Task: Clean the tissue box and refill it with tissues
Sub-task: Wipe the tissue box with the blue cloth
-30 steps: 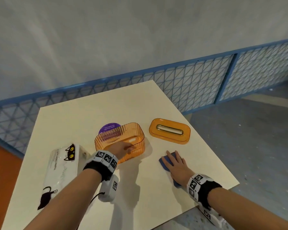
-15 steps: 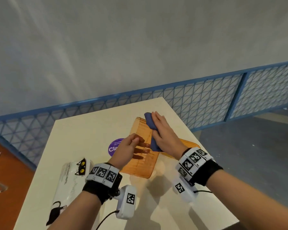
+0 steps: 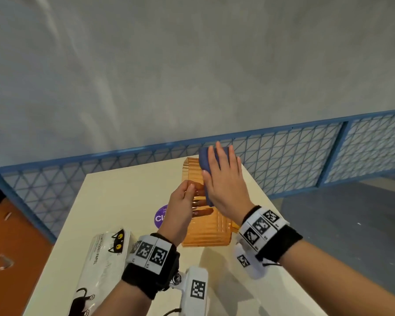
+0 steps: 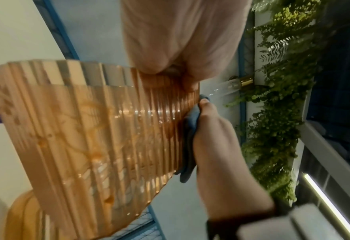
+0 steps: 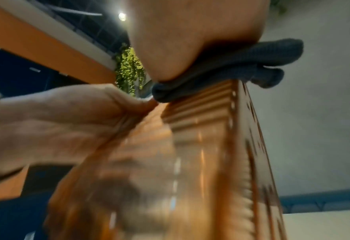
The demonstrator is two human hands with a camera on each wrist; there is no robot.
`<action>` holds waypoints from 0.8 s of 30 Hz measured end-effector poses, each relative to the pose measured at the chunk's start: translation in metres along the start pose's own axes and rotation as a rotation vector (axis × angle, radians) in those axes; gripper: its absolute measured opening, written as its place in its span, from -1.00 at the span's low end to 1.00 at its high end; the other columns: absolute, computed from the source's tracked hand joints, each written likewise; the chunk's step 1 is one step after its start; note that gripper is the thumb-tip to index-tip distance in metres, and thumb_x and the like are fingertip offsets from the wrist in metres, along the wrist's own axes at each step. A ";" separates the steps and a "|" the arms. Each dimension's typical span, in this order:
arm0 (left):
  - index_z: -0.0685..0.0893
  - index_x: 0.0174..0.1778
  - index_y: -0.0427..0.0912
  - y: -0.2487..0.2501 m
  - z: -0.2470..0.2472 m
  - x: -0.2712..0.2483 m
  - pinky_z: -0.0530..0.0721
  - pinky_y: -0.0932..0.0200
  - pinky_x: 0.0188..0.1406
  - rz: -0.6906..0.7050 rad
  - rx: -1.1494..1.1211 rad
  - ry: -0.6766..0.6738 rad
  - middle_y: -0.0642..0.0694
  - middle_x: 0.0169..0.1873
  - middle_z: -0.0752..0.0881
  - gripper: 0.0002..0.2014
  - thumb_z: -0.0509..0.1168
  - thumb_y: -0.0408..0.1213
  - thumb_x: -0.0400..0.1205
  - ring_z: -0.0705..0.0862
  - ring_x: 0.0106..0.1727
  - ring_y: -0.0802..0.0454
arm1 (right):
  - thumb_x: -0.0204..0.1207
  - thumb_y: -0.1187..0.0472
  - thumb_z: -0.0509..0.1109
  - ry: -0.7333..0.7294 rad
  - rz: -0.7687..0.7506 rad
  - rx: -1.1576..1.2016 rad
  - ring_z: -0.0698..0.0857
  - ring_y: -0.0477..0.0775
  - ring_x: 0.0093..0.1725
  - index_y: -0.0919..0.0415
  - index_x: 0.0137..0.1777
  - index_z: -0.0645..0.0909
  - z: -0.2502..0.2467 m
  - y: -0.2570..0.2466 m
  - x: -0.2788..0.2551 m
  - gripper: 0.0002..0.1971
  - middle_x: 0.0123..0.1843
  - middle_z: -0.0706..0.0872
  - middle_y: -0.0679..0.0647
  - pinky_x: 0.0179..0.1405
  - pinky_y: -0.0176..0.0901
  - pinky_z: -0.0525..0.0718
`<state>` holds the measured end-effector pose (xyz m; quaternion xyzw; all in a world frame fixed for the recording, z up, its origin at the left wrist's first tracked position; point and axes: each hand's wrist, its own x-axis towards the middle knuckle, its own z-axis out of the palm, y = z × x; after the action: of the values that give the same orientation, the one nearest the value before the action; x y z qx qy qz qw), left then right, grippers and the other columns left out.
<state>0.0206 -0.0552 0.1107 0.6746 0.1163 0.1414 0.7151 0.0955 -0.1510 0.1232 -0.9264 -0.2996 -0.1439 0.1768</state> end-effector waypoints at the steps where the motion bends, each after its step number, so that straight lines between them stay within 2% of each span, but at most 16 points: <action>1: 0.62 0.06 -0.21 0.001 0.000 0.001 0.74 -0.10 -0.07 0.006 -0.013 0.005 -0.22 -0.07 0.74 -0.69 -0.04 -0.22 0.78 0.75 -0.10 -0.12 | 0.61 -0.11 -0.24 0.024 0.003 -0.012 -0.09 0.28 0.69 0.14 0.67 -0.05 -0.001 -0.001 0.000 -0.35 0.71 0.01 0.13 0.66 0.26 0.06; 4: 0.64 -0.01 -0.14 0.004 0.000 0.004 0.69 0.02 -0.14 -0.008 -0.060 0.058 -0.17 -0.10 0.73 -0.68 -0.03 -0.24 0.78 0.70 -0.09 -0.07 | 0.63 -0.10 -0.10 0.067 -0.068 -0.110 -0.01 0.37 0.67 0.17 0.65 0.00 0.015 -0.010 -0.035 -0.36 0.70 0.08 0.21 0.62 0.25 0.05; 7: 0.64 -0.15 -0.13 0.000 0.000 0.004 0.63 0.10 -0.21 -0.022 -0.075 0.104 -0.16 -0.19 0.71 -0.66 -0.02 -0.27 0.77 0.65 -0.12 -0.09 | 0.62 -0.09 -0.03 -0.003 -0.134 -0.132 0.07 0.40 0.65 0.14 0.66 -0.03 0.034 -0.013 -0.078 -0.34 0.69 0.07 0.21 0.54 0.23 0.07; 9: 0.63 -0.06 -0.14 -0.002 0.001 0.002 0.65 0.10 -0.18 -0.011 -0.076 0.100 -0.18 -0.11 0.72 -0.68 -0.04 -0.27 0.78 0.67 -0.06 -0.11 | 0.68 -0.09 -0.19 -0.023 -0.167 -0.124 0.04 0.37 0.65 0.13 0.67 -0.11 0.030 -0.007 -0.069 -0.40 0.70 0.03 0.19 0.54 0.22 0.07; 11: 0.61 0.03 -0.12 0.000 0.002 0.000 0.72 0.16 -0.21 0.027 -0.025 0.059 -0.16 -0.05 0.74 -0.70 -0.05 -0.28 0.78 0.72 -0.06 -0.06 | 0.67 -0.11 -0.30 -0.020 -0.145 -0.100 0.00 0.34 0.67 0.14 0.66 -0.08 0.017 -0.001 -0.042 -0.40 0.71 0.03 0.17 0.57 0.18 0.01; 13: 0.59 -0.02 -0.13 0.002 0.002 -0.002 0.74 0.23 -0.32 0.070 0.037 0.009 -0.13 -0.11 0.74 -0.72 -0.04 -0.29 0.78 0.77 -0.14 0.00 | 0.68 -0.10 -0.24 -0.003 -0.110 -0.022 0.01 0.24 0.69 0.14 0.66 -0.04 -0.003 0.006 -0.010 -0.40 0.71 0.06 0.10 0.65 0.09 -0.02; 14: 0.57 -0.04 -0.13 0.004 0.002 -0.004 0.75 0.23 -0.33 0.082 0.061 -0.014 -0.12 -0.13 0.75 -0.73 -0.04 -0.30 0.78 0.79 -0.16 0.00 | 0.70 -0.08 -0.19 -0.011 -0.085 0.050 0.08 0.15 0.68 0.13 0.66 0.00 -0.014 0.010 0.004 -0.43 0.69 0.12 0.06 0.67 0.02 0.03; 16: 0.55 -0.09 -0.12 0.004 0.002 -0.009 0.76 0.19 -0.30 0.121 0.119 -0.057 -0.11 -0.16 0.79 -0.73 -0.04 -0.32 0.78 0.83 -0.16 0.00 | 0.73 0.01 -0.10 -0.109 -0.033 0.237 0.38 0.01 0.52 0.13 0.59 0.24 -0.040 0.014 0.022 -0.52 0.55 0.41 0.05 0.53 -0.11 0.26; 17: 0.54 -0.11 -0.11 0.001 0.001 -0.011 0.76 0.16 -0.28 0.144 0.157 -0.071 -0.10 -0.17 0.80 -0.74 -0.03 -0.35 0.77 0.83 -0.17 0.02 | 0.74 0.05 -0.09 -0.175 0.020 0.333 0.53 -0.04 0.32 0.16 0.50 0.39 -0.050 0.016 0.028 -0.56 0.37 0.56 0.04 0.36 -0.14 0.38; 19: 0.54 -0.12 -0.08 -0.005 0.002 -0.017 0.76 0.13 -0.25 0.186 0.223 -0.103 -0.09 -0.15 0.81 -0.74 0.00 -0.39 0.76 0.83 -0.14 0.05 | 0.74 0.10 -0.05 -0.273 0.159 0.544 0.57 -0.11 -0.12 0.24 0.21 0.59 -0.060 0.023 0.035 -0.60 0.02 0.64 0.09 -0.03 -0.17 0.46; 20: 0.55 -0.11 -0.05 -0.007 0.002 -0.020 0.77 0.12 -0.22 0.209 0.255 -0.121 -0.12 -0.11 0.80 -0.74 0.01 -0.39 0.75 0.83 -0.08 0.03 | 0.72 0.09 0.02 -0.306 0.263 0.695 0.57 -0.07 -0.18 0.27 0.15 0.63 -0.062 0.026 0.036 -0.62 -0.02 0.68 0.19 -0.11 -0.18 0.48; 22: 0.57 -0.05 0.05 -0.010 0.001 -0.022 0.78 0.13 -0.09 0.238 0.300 -0.154 -0.10 0.00 0.78 -0.76 0.04 -0.33 0.75 0.78 0.06 -0.01 | 0.67 0.08 0.15 -0.349 0.418 0.908 0.58 0.10 -0.04 0.34 0.27 0.59 -0.064 0.032 0.034 -0.61 0.15 0.68 0.35 -0.04 -0.13 0.58; 23: 0.58 -0.02 0.10 -0.009 0.001 -0.023 0.76 0.19 -0.01 0.230 0.299 -0.168 0.01 0.02 0.77 -0.76 0.05 -0.30 0.75 0.75 0.10 0.03 | 0.65 0.08 0.17 -0.358 0.439 0.931 0.58 0.14 0.01 0.34 0.31 0.57 -0.064 0.034 0.033 -0.61 0.24 0.66 0.38 -0.03 -0.13 0.60; 24: 0.57 0.04 0.13 -0.005 0.002 -0.023 0.74 0.26 0.04 0.206 0.262 -0.190 0.14 0.03 0.76 -0.75 0.05 -0.30 0.75 0.73 0.12 0.10 | 0.66 0.09 0.17 -0.352 0.418 0.912 0.60 0.18 0.02 0.32 0.30 0.59 -0.065 0.033 0.031 -0.63 0.28 0.65 0.40 -0.11 -0.21 0.60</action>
<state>0.0004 -0.0654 0.1058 0.7805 -0.0043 0.1330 0.6109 0.1288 -0.1869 0.1848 -0.8056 -0.1657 0.1971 0.5336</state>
